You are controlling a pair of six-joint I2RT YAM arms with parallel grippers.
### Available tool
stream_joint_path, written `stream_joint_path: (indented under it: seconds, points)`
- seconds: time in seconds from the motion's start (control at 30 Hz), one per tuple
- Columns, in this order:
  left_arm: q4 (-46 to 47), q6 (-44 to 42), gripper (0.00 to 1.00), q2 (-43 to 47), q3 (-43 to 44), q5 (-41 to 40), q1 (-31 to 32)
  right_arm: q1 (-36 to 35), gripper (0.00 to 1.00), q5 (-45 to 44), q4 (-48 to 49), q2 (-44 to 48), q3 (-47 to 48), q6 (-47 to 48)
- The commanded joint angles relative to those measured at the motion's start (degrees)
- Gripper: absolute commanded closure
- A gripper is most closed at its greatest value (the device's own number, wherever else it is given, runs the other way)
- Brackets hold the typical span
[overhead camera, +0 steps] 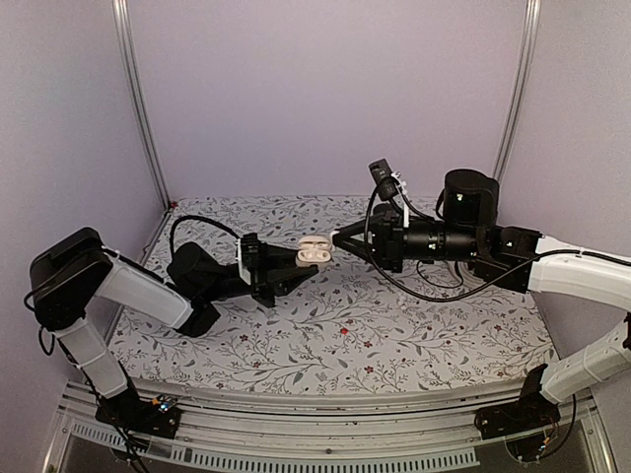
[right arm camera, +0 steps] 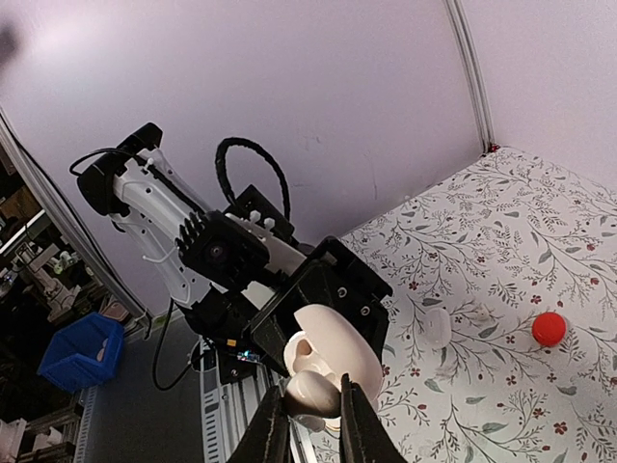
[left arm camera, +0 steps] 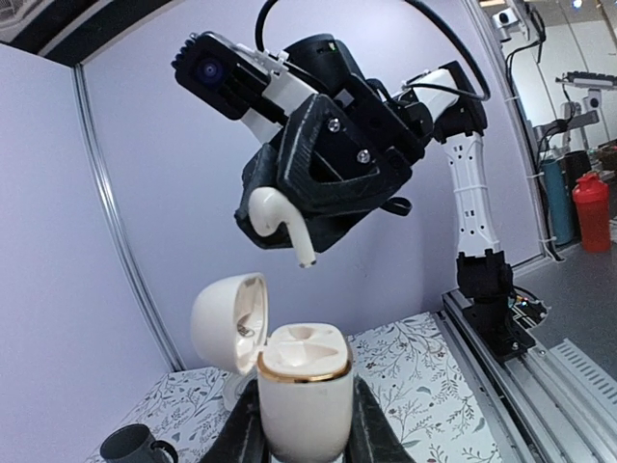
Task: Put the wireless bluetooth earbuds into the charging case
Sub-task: Insert the right earbud into the right side groove of the charging case.
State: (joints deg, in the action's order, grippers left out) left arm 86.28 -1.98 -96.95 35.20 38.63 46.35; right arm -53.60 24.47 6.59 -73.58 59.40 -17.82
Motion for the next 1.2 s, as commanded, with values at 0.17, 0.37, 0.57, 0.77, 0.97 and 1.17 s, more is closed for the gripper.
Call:
stream_joint_path:
  seconds: [0.17, 0.37, 0.57, 0.77, 0.97, 1.17]
  points:
    - [12.6, -13.6, 1.00, 2.8, -2.1, -9.1, 3.1, 0.1, 0.82, -2.9, 4.9, 0.9, -0.6, -2.2]
    - [12.2, -15.8, 1.00, 3.3, -1.9, -9.8, 3.7, 0.0, 0.82, -3.2, 5.4, 1.1, -1.0, -2.4]
    - [11.1, -17.9, 1.00, 3.4, -1.5, -9.9, 4.1, 0.0, 0.82, -3.5, 5.4, 1.3, -1.3, -2.4]
    - [11.1, -17.9, 1.00, 3.0, -0.9, -10.3, 4.1, 0.0, 0.82, -3.5, 5.4, 1.6, -1.4, -2.4]
    - [11.0, -16.8, 1.00, 2.6, -0.6, -10.3, 4.1, 0.1, 0.82, -2.8, 5.3, 1.4, -1.3, -2.3]
    - [11.2, -15.9, 1.00, 2.1, -0.3, -10.7, 4.1, -0.1, 0.82, -2.4, 5.1, 1.4, -1.5, -2.0]
